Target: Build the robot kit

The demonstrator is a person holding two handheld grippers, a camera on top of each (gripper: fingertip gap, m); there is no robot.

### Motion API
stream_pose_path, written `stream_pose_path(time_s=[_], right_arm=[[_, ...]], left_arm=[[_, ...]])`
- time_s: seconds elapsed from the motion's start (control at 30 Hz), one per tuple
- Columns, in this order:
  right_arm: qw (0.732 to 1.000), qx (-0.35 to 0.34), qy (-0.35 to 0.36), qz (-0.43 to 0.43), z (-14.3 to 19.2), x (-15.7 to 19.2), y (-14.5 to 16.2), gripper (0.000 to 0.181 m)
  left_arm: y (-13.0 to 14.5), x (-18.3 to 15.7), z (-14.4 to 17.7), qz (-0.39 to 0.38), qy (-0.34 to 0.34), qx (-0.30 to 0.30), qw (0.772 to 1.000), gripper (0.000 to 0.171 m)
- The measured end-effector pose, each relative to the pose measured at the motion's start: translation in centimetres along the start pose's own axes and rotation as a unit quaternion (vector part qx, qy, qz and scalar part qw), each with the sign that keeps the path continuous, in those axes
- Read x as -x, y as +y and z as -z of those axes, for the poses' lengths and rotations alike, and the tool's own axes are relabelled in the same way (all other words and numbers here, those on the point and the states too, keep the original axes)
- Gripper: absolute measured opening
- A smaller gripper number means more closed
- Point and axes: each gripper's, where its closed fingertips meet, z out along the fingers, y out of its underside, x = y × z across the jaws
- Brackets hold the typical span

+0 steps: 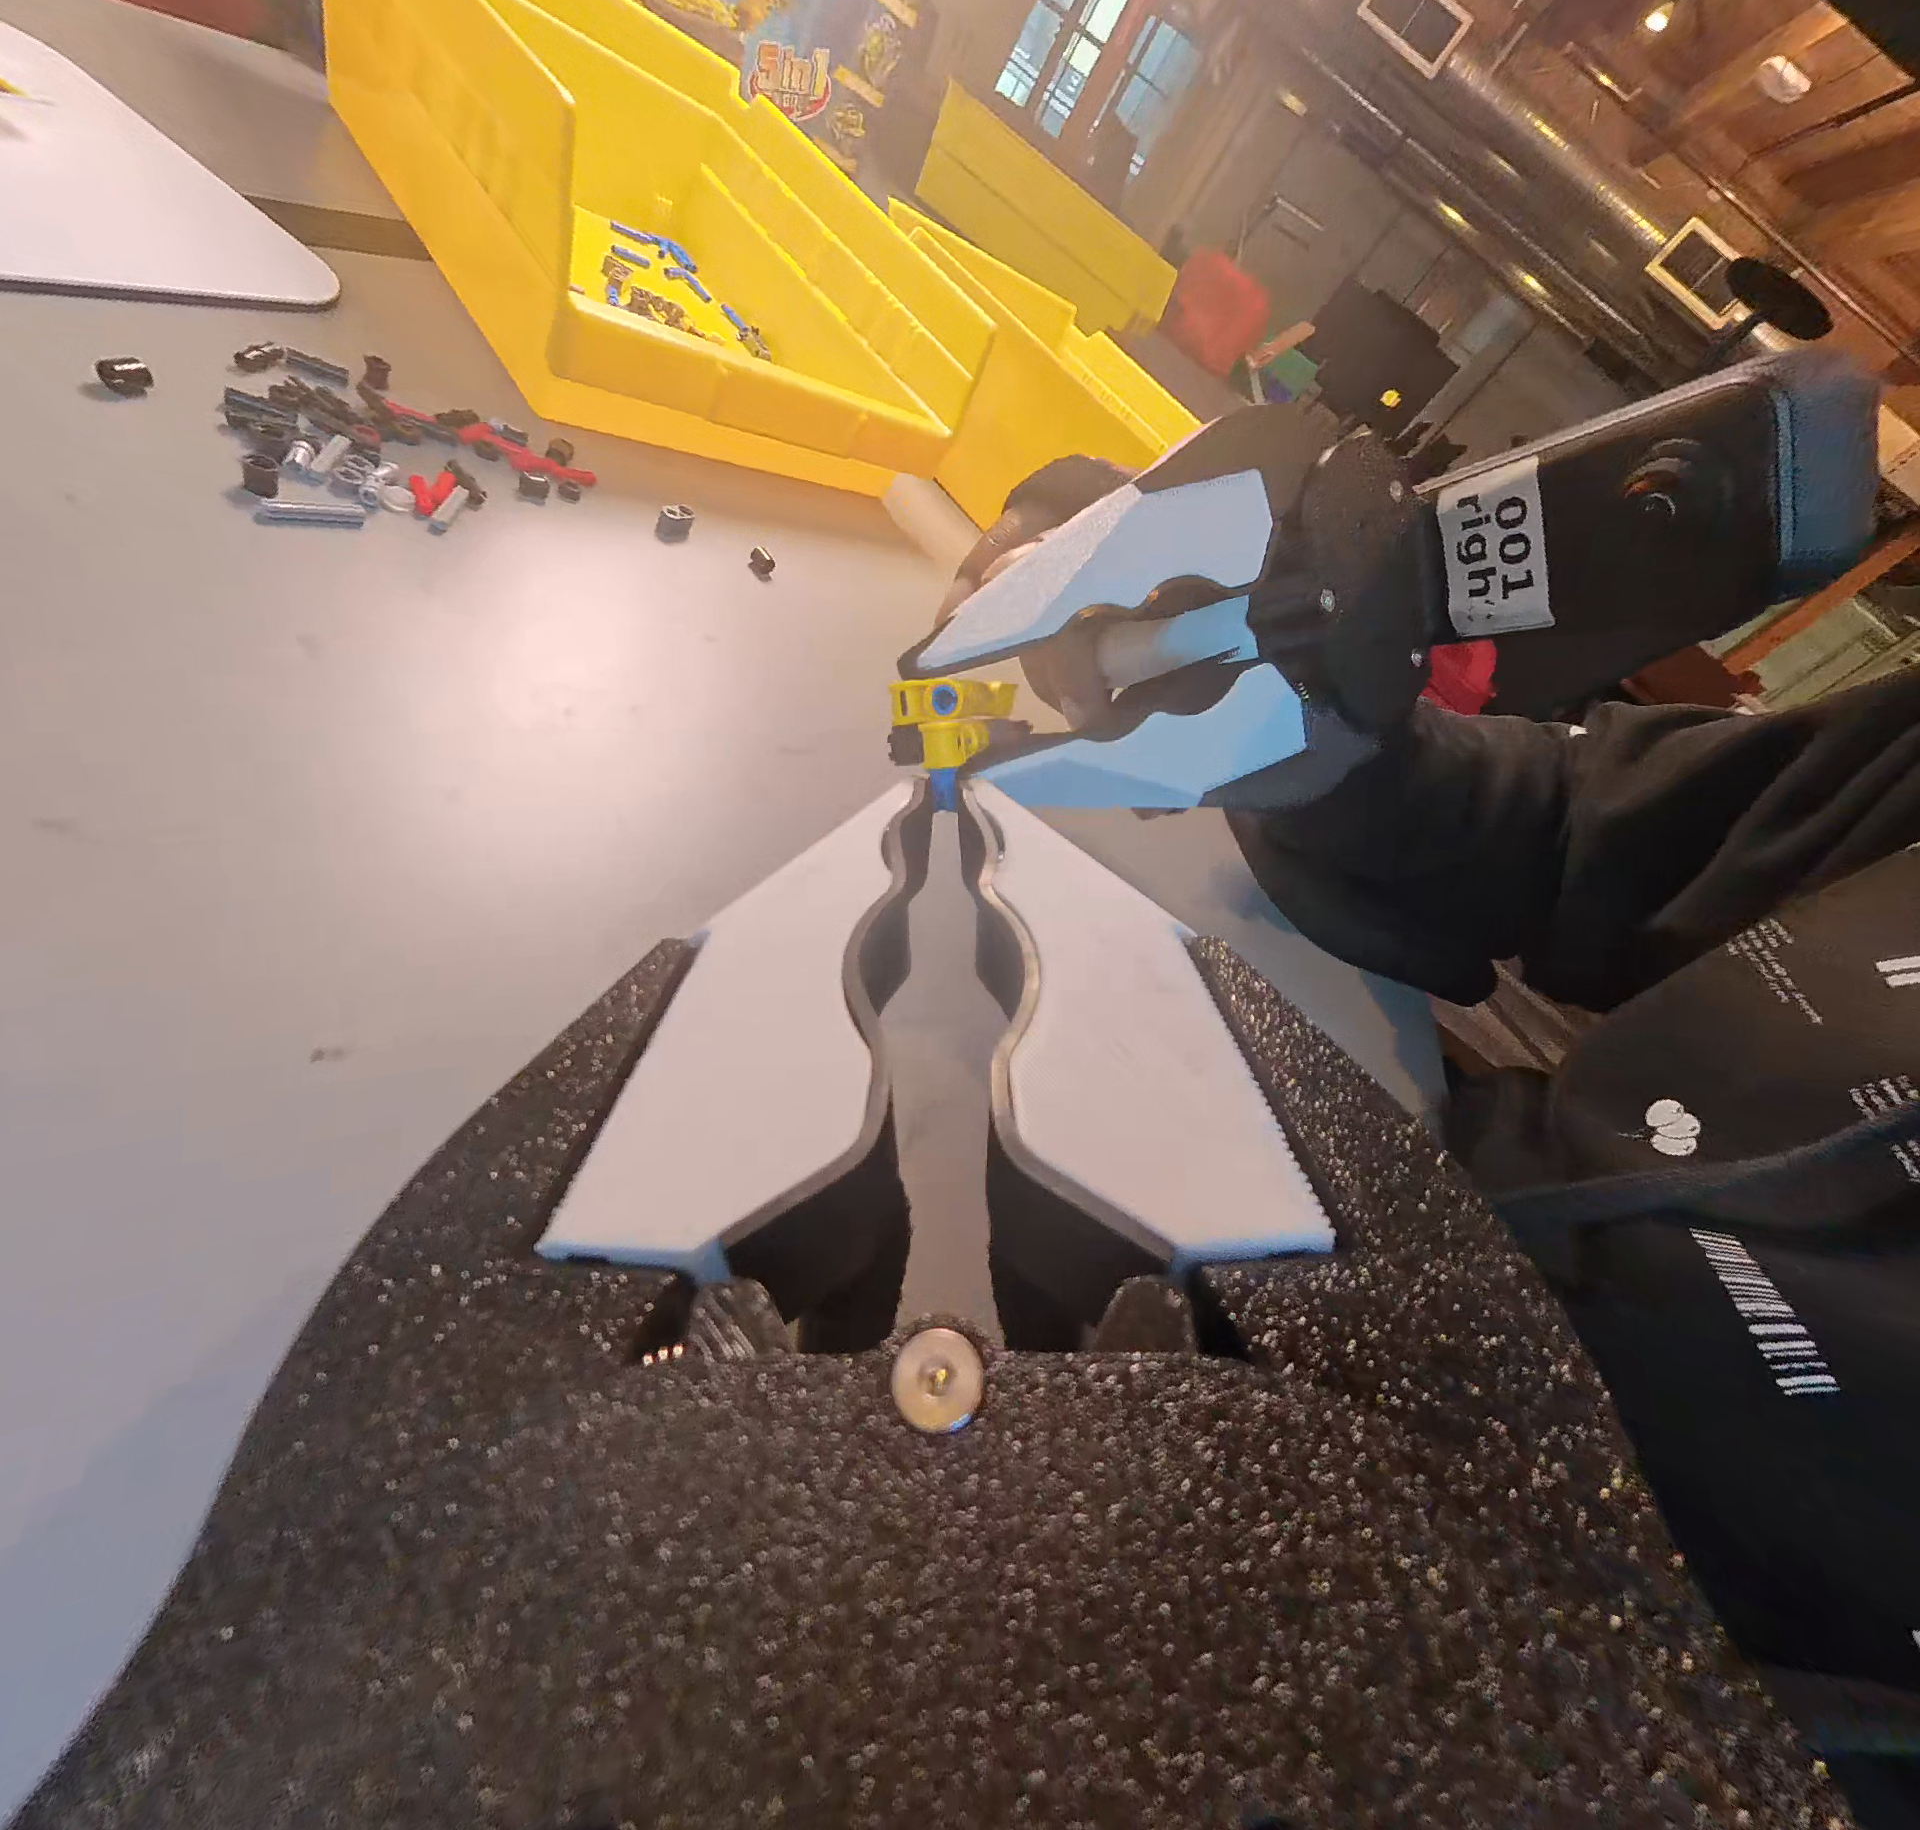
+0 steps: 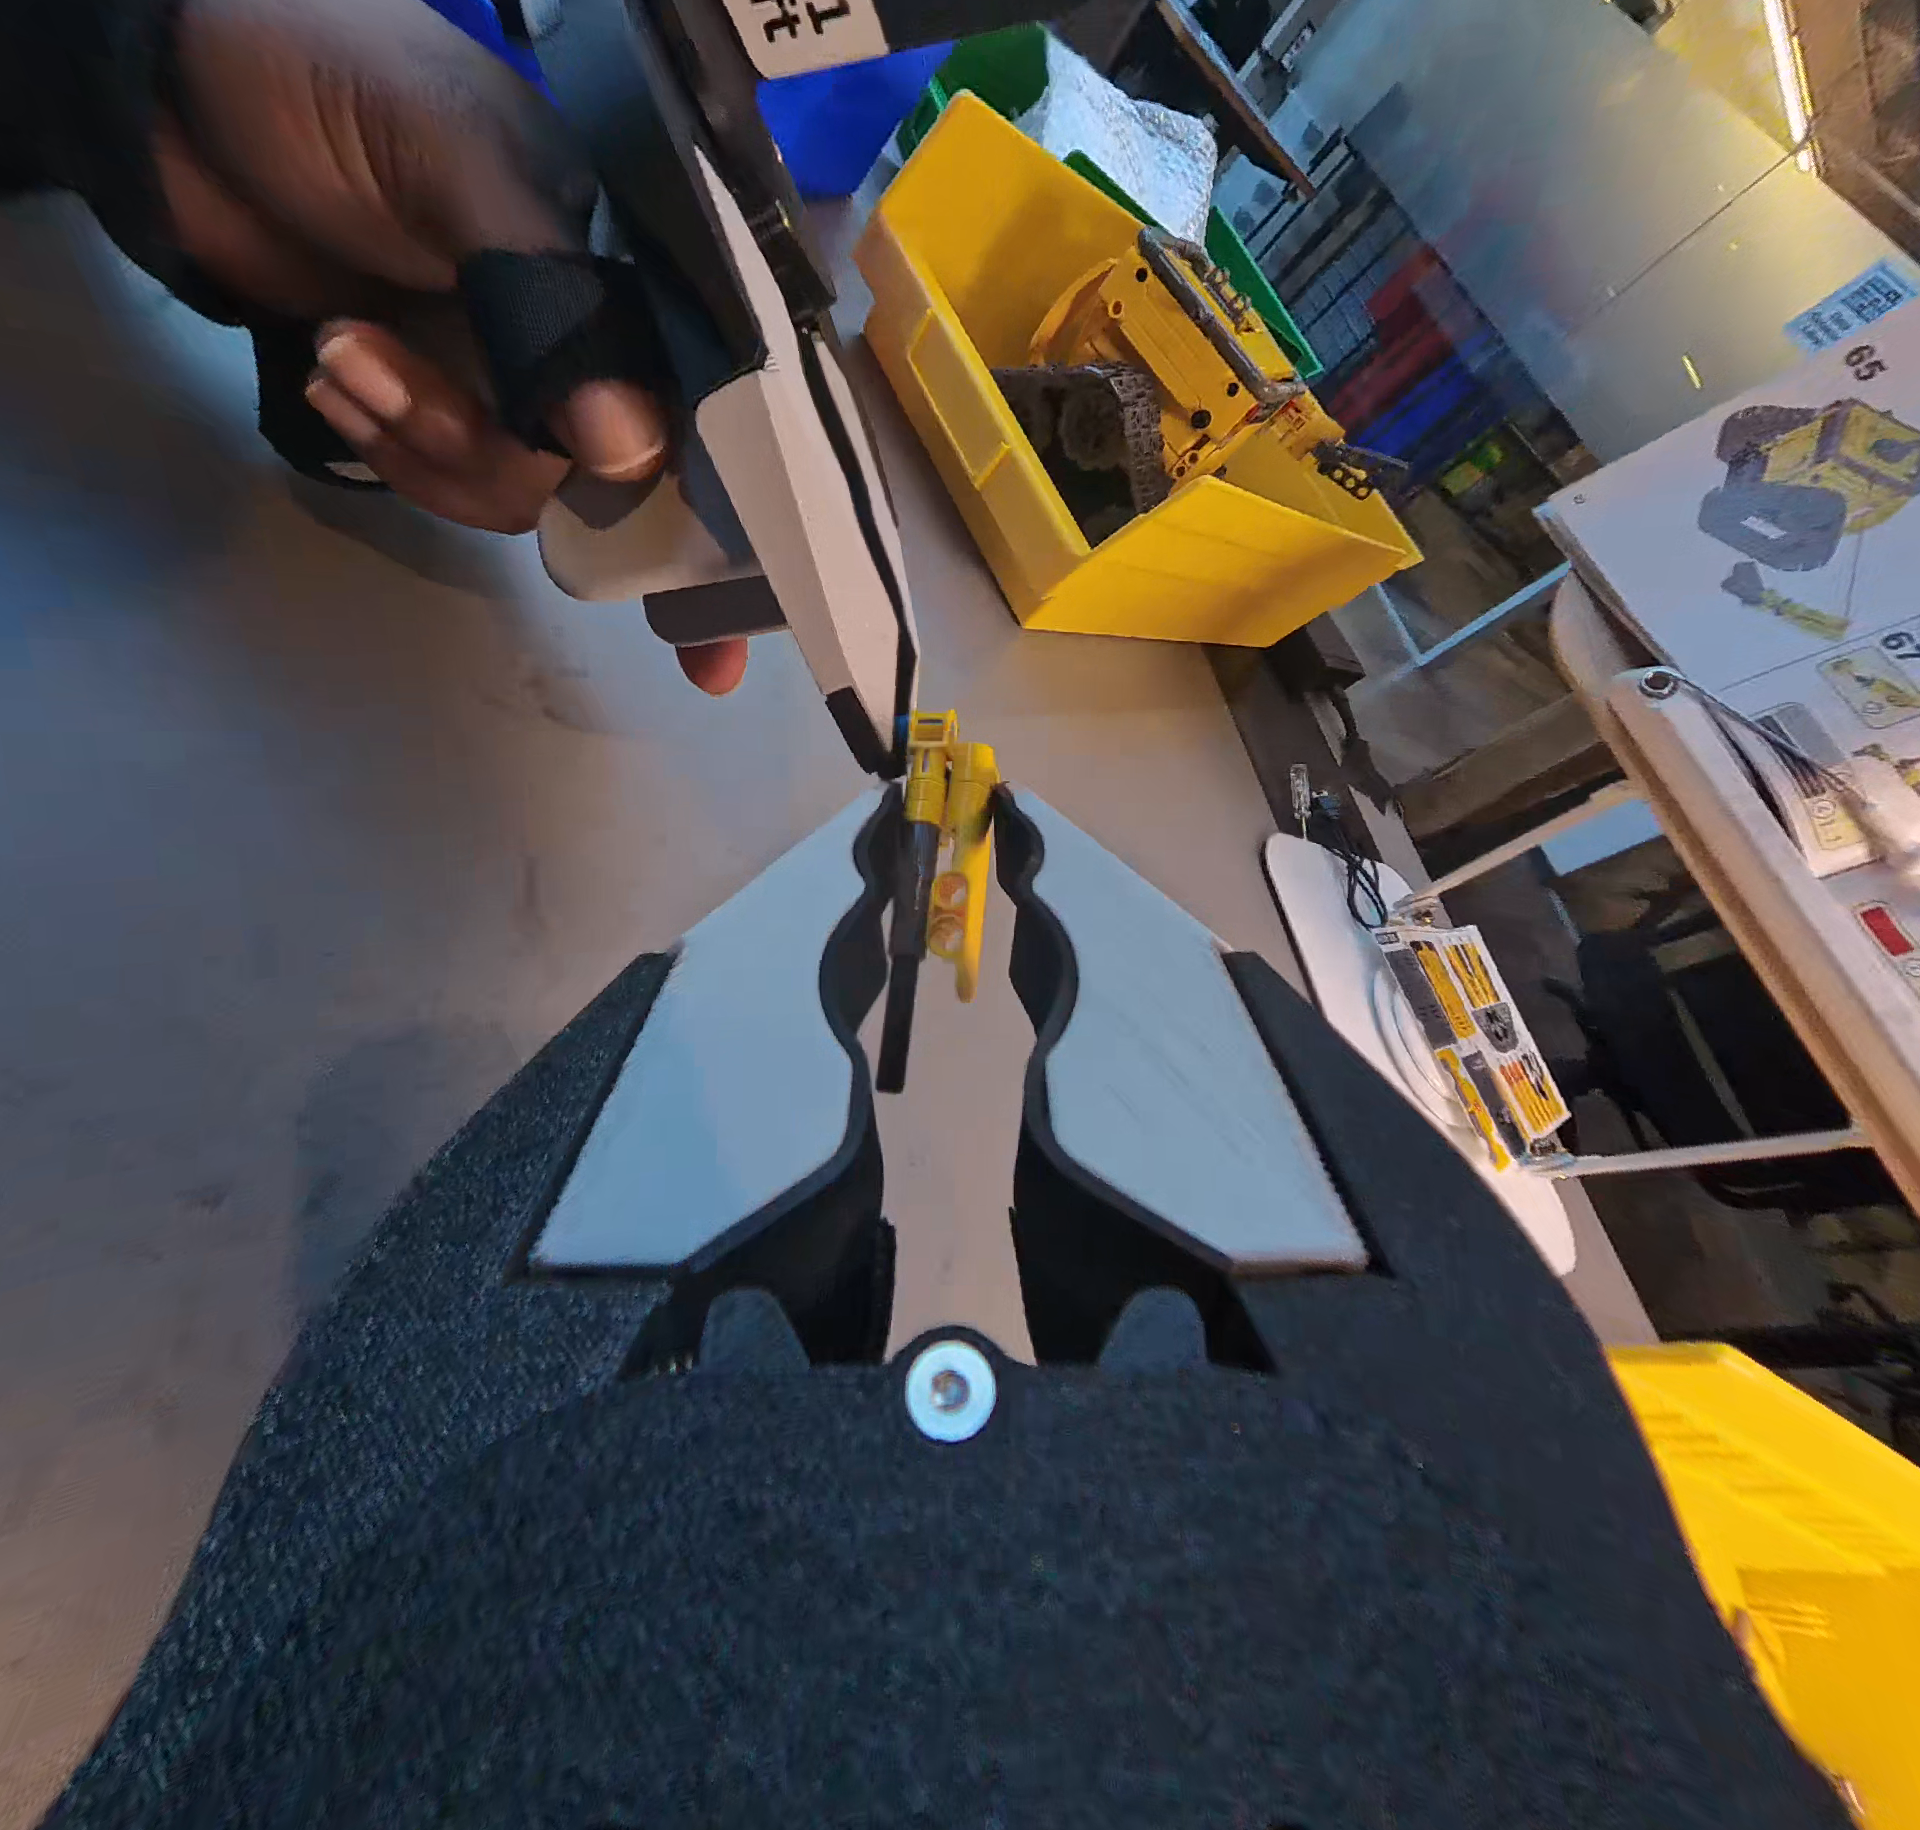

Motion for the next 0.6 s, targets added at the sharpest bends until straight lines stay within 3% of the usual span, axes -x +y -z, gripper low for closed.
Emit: stream_pose_path(time_s=[0.1,0.23,0.3,0.4,0.6], right_arm=[[1.000,-0.013,0.002,0.012,0.5,-0.3,-0.4,0.016],[0.997,-0.032,-0.003,0.065,1.3,0.2,-1.3,0.016],[0.995,-0.041,-0.014,0.087,1.3,1.1,-2.0,0.016],[0.990,-0.038,-0.010,0.132,1.2,1.9,-2.4,0.016],[0.993,-0.069,-0.009,0.097,2.1,1.1,-3.2,0.020]], left_arm=[[-0.2,-0.6,0.2,0.009,0.029,-0.004,1.000,0.005],[-1.2,-1.0,1.0,0.019,0.055,-0.027,0.998,0.036],[-0.8,-1.5,0.8,0.015,0.071,-0.017,0.997,0.043],[0.3,-2.9,0.3,-0.019,0.093,0.013,0.995,0.019],[-0.5,-3.6,0.7,-0.094,0.080,-0.002,0.992,0.017]])
